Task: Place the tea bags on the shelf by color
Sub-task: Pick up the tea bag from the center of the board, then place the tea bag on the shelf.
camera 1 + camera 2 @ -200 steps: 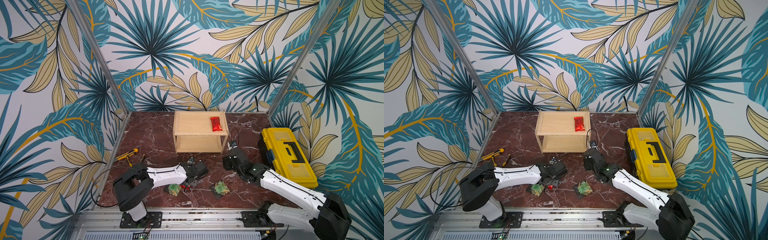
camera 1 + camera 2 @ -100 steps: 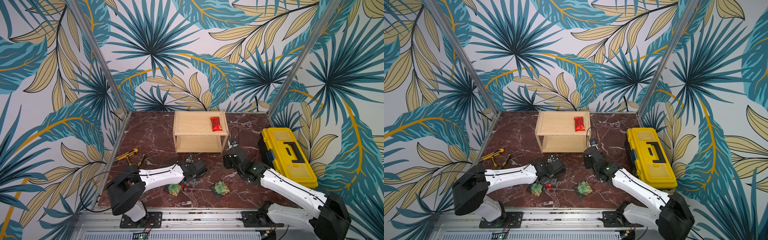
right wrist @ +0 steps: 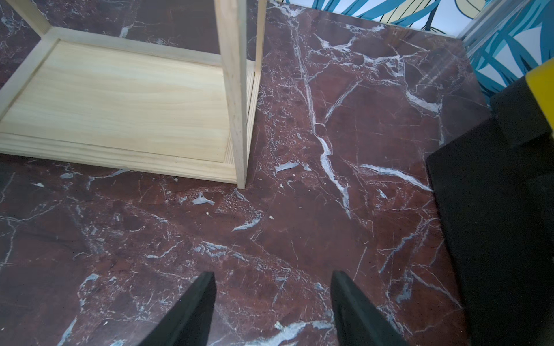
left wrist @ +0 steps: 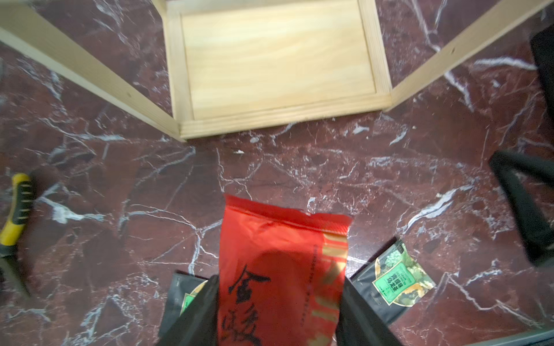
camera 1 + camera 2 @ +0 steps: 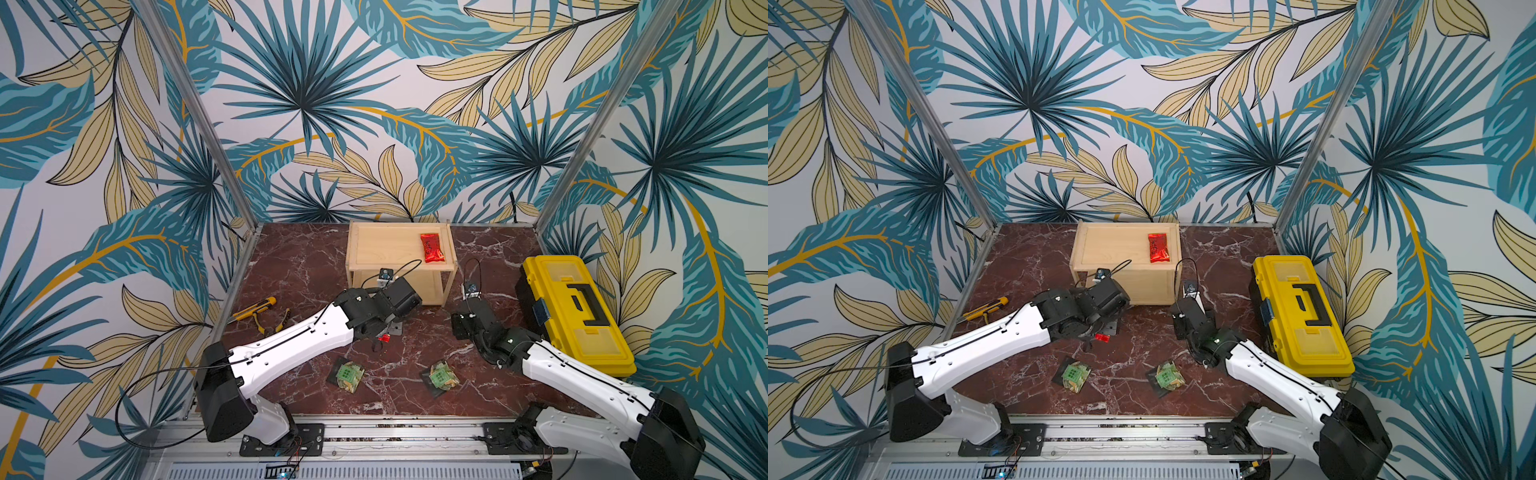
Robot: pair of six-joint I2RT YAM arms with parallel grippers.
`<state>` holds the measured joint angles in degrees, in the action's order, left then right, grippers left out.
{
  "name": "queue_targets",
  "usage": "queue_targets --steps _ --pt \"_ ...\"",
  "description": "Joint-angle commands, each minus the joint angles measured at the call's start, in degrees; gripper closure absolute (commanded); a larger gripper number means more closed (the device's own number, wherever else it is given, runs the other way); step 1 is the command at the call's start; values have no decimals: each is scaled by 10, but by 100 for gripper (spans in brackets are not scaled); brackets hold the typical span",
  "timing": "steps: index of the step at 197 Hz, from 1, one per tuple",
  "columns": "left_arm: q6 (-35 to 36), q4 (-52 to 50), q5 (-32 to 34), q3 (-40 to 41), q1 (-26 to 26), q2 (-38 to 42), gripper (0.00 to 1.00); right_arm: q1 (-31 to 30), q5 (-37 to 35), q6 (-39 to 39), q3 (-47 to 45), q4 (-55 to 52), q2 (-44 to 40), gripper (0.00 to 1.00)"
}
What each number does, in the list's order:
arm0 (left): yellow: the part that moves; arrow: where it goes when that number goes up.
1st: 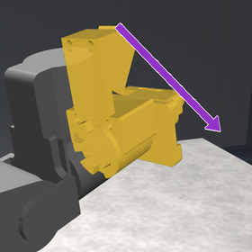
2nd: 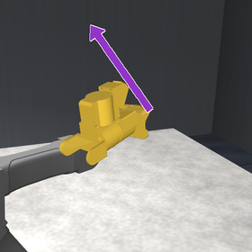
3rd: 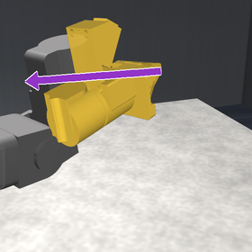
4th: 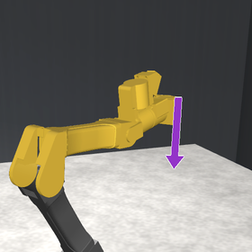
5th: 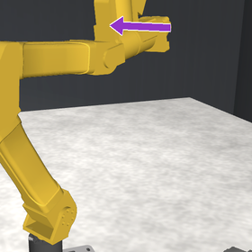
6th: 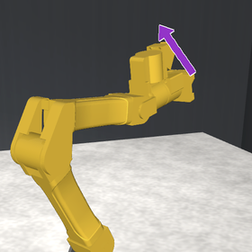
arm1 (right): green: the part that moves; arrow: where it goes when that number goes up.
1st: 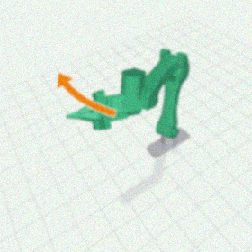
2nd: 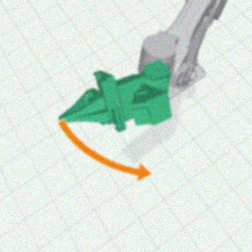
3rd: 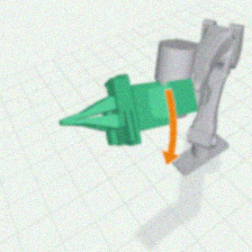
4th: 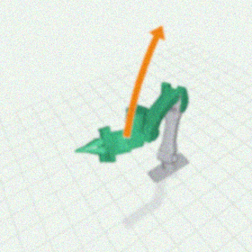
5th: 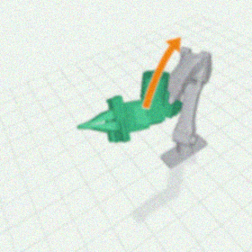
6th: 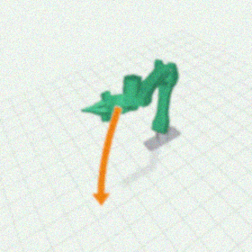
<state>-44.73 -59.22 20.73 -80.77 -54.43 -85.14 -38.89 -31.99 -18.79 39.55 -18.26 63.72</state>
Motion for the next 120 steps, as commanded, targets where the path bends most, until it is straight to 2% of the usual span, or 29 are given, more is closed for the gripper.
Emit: queue_targets --steps 1,30,62,91,120 --pt "39 -58 44 -79 27 4 40 2 -17 6 -12 7 -2 34" --pt "84 -57 41 -179 76 -31 40 2 -16 15 -7 10 -3 34" --pt "135 -84 52 -292 118 -111 40 2 -13 23 2 10 -3 34" --pt "165 -76 31 -356 161 -171 40 2 -16 26 5 10 -4 34" --pt "180 -81 33 -410 178 -223 40 2 -10 26 6 12 -3 34"
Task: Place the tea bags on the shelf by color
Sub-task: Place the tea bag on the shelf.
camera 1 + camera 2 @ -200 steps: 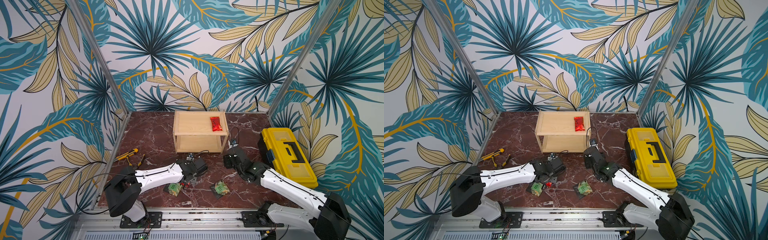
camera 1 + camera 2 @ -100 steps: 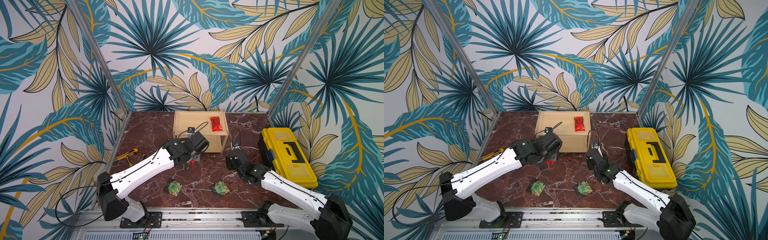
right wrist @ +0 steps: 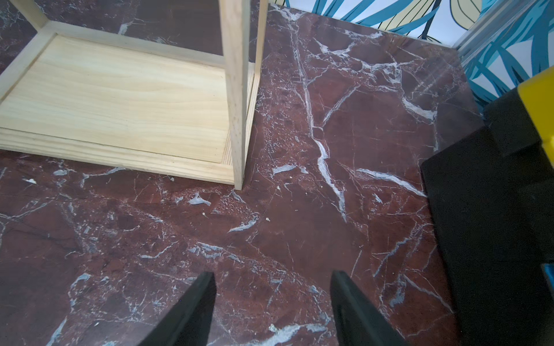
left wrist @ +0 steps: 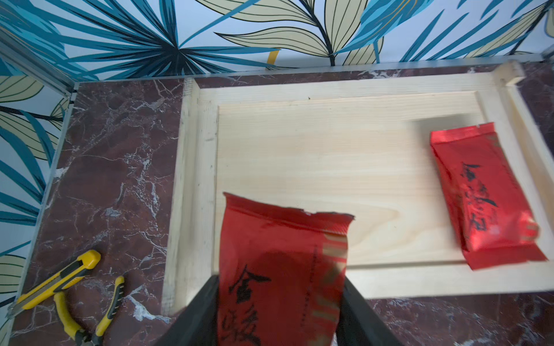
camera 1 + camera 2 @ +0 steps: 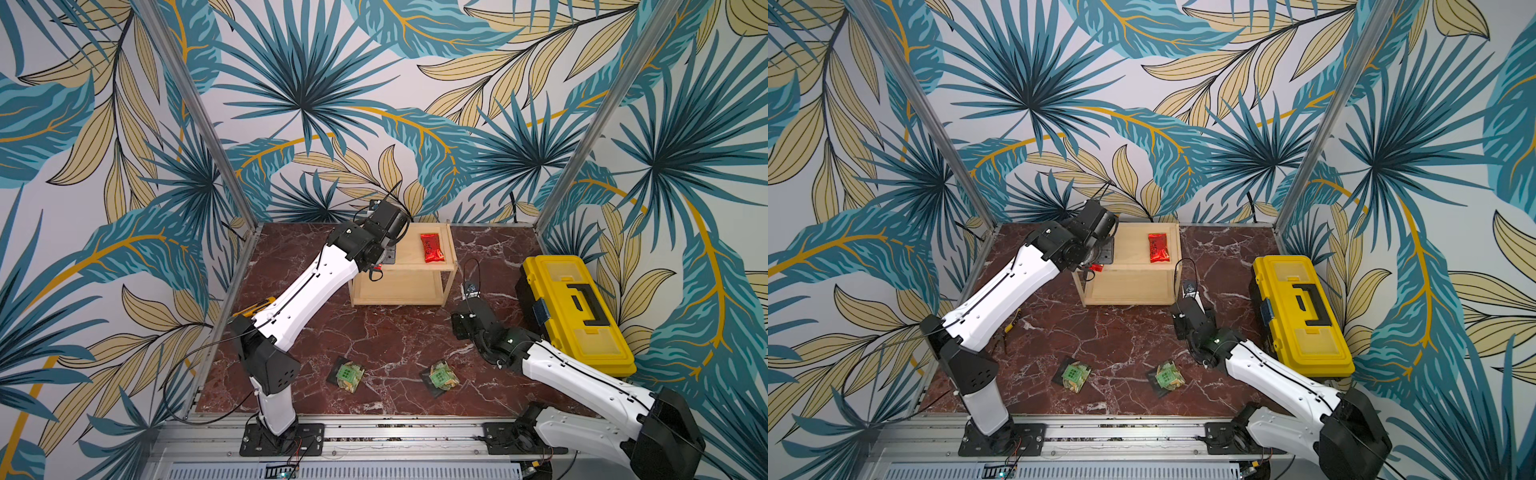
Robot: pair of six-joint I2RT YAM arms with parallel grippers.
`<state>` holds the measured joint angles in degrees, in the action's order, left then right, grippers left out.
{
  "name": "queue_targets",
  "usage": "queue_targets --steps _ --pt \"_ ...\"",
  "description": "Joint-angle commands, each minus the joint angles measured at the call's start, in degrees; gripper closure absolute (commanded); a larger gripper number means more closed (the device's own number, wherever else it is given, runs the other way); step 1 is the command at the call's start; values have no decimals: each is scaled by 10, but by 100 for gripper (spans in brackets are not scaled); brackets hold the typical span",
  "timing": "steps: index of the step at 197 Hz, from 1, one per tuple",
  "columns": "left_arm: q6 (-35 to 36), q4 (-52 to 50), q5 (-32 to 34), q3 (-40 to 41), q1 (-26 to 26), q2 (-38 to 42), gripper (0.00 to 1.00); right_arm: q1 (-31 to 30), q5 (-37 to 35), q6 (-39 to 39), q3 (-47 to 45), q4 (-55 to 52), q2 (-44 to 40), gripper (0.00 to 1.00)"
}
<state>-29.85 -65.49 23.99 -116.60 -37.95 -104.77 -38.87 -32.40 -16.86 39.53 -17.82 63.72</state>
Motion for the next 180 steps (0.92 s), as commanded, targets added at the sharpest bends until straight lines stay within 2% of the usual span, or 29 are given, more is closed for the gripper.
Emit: queue_targets --steps 1,52,180 --pt "31 -19 0 -53 13 -28 40 2 -6 7 6 8 -3 34" --pt "27 -1 -12 -58 31 -66 39 3 -1 8 8 12 1 34" --pt "24 41 -10 -25 50 -78 33 2 15 15 14 8 1 34"
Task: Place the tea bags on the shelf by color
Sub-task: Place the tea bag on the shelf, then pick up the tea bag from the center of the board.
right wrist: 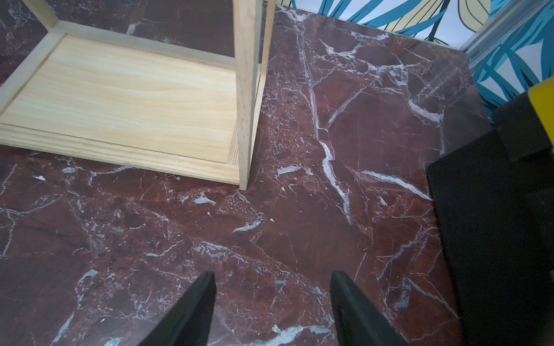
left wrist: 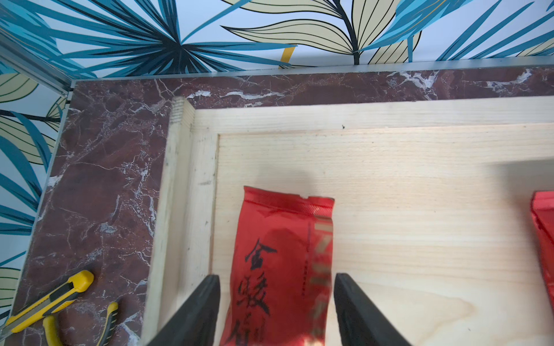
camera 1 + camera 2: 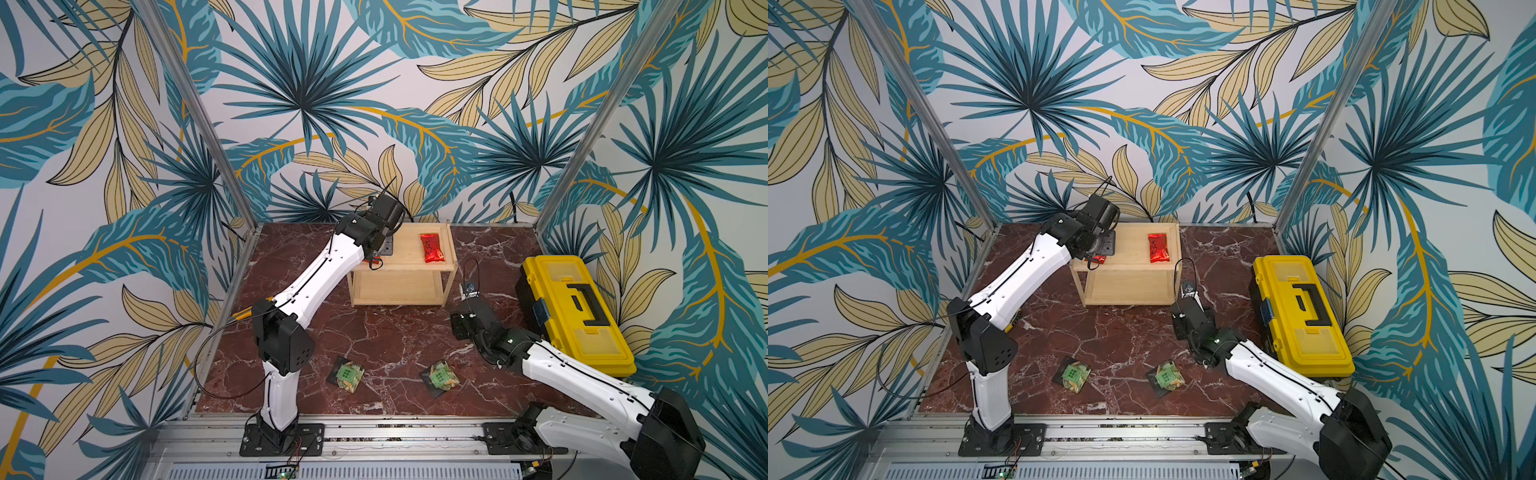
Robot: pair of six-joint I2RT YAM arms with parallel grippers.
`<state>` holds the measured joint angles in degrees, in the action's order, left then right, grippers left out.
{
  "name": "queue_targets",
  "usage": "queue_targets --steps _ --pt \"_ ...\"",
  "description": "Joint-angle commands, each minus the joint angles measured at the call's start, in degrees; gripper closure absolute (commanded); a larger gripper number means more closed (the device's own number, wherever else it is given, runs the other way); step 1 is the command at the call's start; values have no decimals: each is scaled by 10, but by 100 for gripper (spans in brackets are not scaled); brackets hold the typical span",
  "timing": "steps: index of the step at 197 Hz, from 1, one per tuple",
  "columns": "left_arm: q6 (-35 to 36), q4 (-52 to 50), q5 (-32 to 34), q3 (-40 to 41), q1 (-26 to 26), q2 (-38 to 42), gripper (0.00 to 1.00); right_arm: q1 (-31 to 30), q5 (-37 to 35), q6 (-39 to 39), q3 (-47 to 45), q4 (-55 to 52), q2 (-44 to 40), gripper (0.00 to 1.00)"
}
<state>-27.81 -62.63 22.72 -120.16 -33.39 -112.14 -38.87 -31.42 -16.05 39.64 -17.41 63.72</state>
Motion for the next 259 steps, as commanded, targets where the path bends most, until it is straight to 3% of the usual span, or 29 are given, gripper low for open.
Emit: queue_targets --steps 1,51,82,114,128,157,203,222,259 --pt "3 13 3 11 4 -5 33 2 5 7 13 4 2 34" --pt "3 22 -11 14 8 20 27 3 25 4 25 6 5 33" --pt "16 31 -84 34 5 90 28 7 81 -23 15 29 15 34" --pt "28 144 -159 248 -13 259 29 5 127 -45 -12 -1 6 35" --pt "10 206 -152 366 -15 348 29 -6 142 -43 -36 4 -8 37" --pt "-17 250 -139 512 5 473 32 -123 135 -38 -53 90 6 38" --pt "-58 220 -87 580 55 538 34 -291 70 39 21 226 185 38" --pt "-82 217 -89 608 109 565 33 -324 85 96 78 248 266 35" --pt "-106 211 -155 648 224 568 32 -353 138 171 164 265 369 30"
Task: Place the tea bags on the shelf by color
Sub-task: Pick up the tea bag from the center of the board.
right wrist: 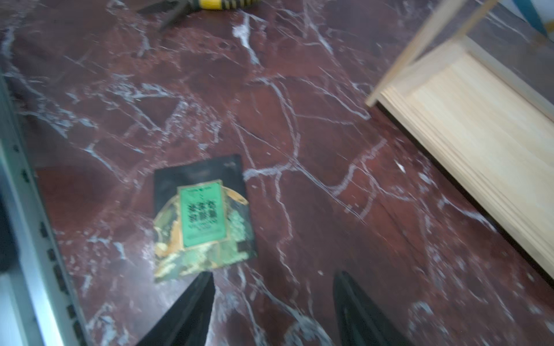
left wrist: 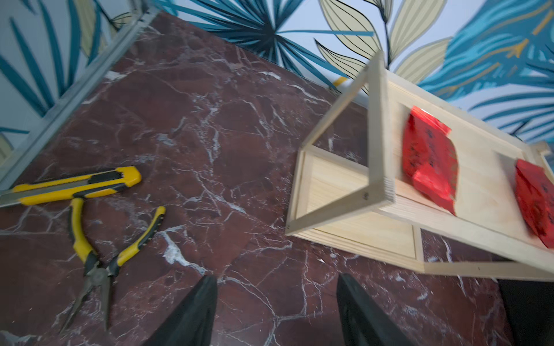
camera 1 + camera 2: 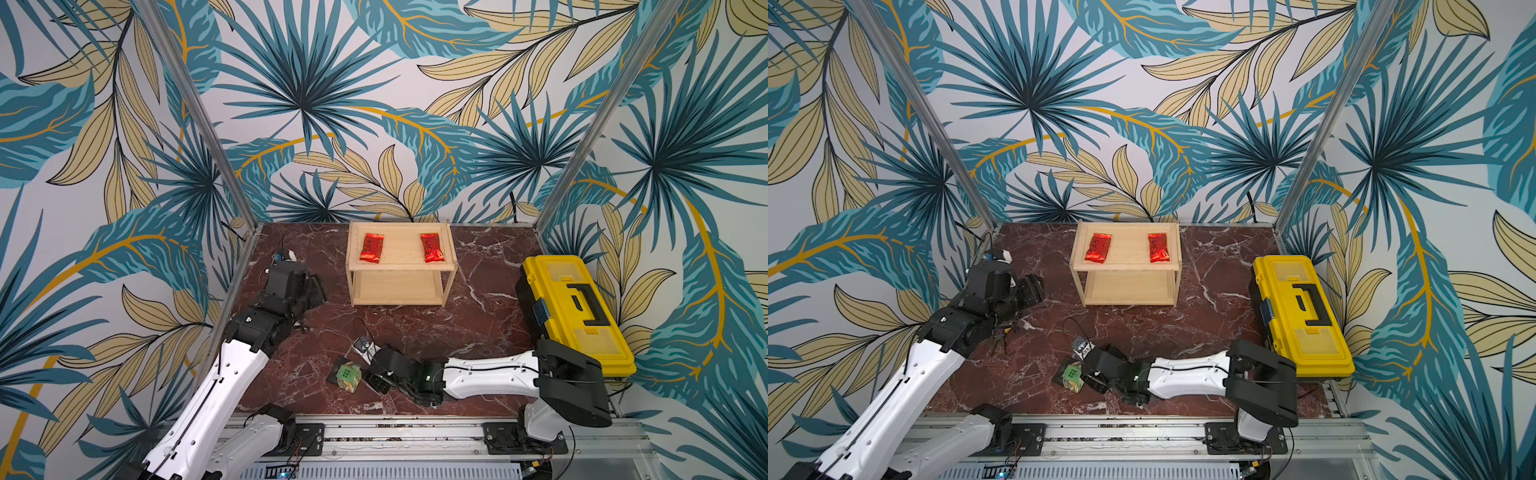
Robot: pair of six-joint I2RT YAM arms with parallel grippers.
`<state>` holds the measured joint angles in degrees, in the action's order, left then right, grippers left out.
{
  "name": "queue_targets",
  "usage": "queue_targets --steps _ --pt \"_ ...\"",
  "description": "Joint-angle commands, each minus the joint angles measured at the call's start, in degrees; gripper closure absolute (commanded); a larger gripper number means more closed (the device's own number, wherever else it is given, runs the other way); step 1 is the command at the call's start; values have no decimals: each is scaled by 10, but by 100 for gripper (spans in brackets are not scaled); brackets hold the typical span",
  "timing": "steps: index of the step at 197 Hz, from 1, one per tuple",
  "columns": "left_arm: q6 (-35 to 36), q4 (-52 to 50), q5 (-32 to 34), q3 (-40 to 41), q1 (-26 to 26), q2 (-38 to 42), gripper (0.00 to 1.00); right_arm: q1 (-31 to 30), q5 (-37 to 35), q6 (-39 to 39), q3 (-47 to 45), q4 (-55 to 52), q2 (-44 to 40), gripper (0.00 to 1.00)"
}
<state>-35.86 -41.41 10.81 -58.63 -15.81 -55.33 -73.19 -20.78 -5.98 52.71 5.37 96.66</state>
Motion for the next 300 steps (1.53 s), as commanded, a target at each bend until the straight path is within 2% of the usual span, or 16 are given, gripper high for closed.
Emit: queue_targets --steps 1,48,78,142,185,215,256,277,300 --pt "-26 -1 -37 34 51 -1 32 -10 33 72 35 37 41 30" --pt "-31 14 -71 65 93 -11 32 -28 52 113 92 28 130 24" --pt "-27 15 -103 66 93 -14 32 -30 5 119 109 18 165 19" --pt "-41 39 -163 104 93 -44 32 1 -41 96 65 7 138 18" --pt "-55 59 -217 142 93 -69 33 58 -43 67 9 -4 83 18" --pt "-63 87 -251 190 83 -75 36 93 -22 25 -12 -5 48 19" --pt "-113 82 -228 242 4 -91 37 95 51 -46 -14 -18 5 22" --pt "-129 69 -227 270 1 -75 37 95 92 -66 -30 0 -15 26" --pt "-134 36 -205 285 1 -34 35 94 133 -49 -30 29 3 32"
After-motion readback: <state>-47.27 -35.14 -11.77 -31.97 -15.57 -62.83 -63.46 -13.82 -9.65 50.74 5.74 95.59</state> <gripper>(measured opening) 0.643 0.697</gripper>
